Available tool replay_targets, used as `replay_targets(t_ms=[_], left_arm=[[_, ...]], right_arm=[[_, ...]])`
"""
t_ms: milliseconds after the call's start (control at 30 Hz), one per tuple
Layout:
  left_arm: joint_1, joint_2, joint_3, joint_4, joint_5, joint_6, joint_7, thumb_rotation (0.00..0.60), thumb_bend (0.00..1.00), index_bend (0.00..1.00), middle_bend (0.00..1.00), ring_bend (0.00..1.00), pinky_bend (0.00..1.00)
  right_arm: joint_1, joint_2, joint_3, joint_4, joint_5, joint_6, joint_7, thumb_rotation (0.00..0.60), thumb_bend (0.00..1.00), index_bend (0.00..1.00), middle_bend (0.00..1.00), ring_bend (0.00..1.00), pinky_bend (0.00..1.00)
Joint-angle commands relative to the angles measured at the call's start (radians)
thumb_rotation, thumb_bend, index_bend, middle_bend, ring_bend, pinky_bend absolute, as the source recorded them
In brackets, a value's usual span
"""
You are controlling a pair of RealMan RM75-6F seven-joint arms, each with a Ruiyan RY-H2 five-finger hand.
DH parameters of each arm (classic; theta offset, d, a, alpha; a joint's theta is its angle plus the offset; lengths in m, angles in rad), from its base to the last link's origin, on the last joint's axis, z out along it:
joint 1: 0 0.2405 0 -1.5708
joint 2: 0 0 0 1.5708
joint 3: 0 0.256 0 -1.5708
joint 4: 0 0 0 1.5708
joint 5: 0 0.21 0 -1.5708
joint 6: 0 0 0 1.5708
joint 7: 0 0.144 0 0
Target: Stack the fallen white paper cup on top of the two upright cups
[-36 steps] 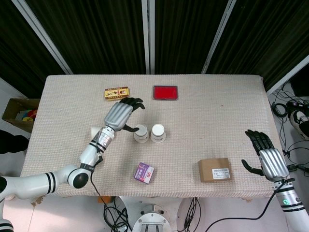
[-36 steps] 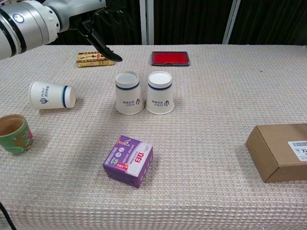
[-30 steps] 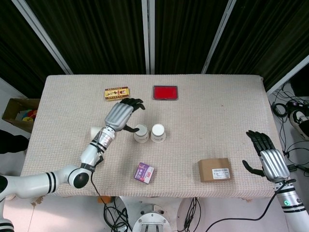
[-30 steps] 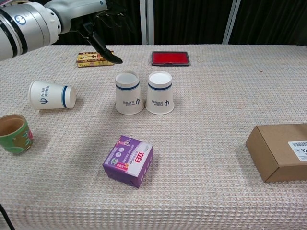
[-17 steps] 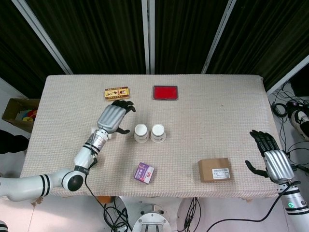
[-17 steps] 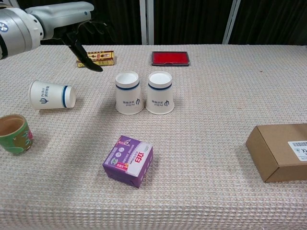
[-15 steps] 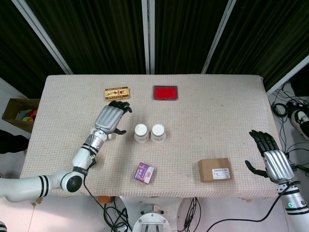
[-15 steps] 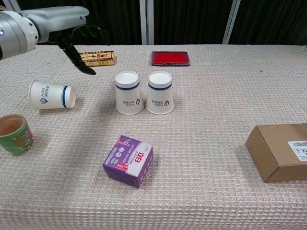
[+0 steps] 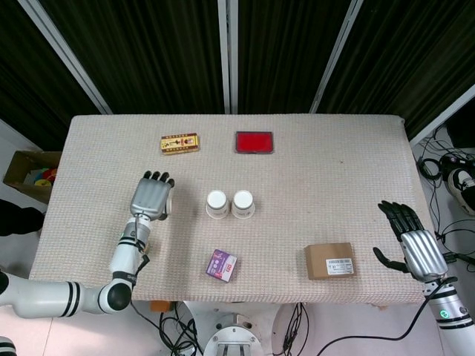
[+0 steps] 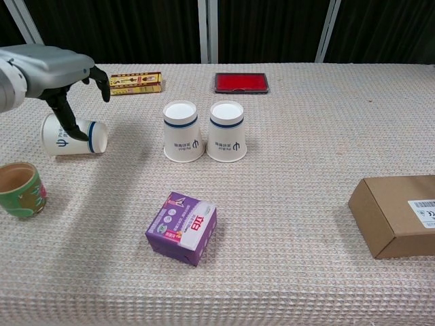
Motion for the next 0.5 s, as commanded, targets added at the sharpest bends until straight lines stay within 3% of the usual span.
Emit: replay_targets(t_ms=[33,267,500], left_arm=[[-0.026,-0.05,0.016,0.004,-0.061,0.06,0.094,0.6,0.02,0.32,0.19,0.19,0.2],[-0.079,-0.164,0.009,0.088,-0.132,0.143,0.256,0.6,0.02,0.32,0.18,0.19,0.2],[-0.119,-0.231,-0.033,0.159,-0.231,0.212,0.392,0.6,0.02,0.32,0.18,0.19,0.2]], right_arm=[[-0.001,-0.002,-0.001,0.001,0.0,-0.001,0.0,0.6,0.26,0.04,0.07,0.0,0.0],[-0.002,-0.005,-0.003,0.001,-0.002,0.001,-0.003,0.6,0.26,0.04,0.07,0.0,0.0],[-0.01,-0.001,-0.006,0.003,0.003,0.006,0.0,0.6,0.26,0.04,0.07,0.0,0.0]])
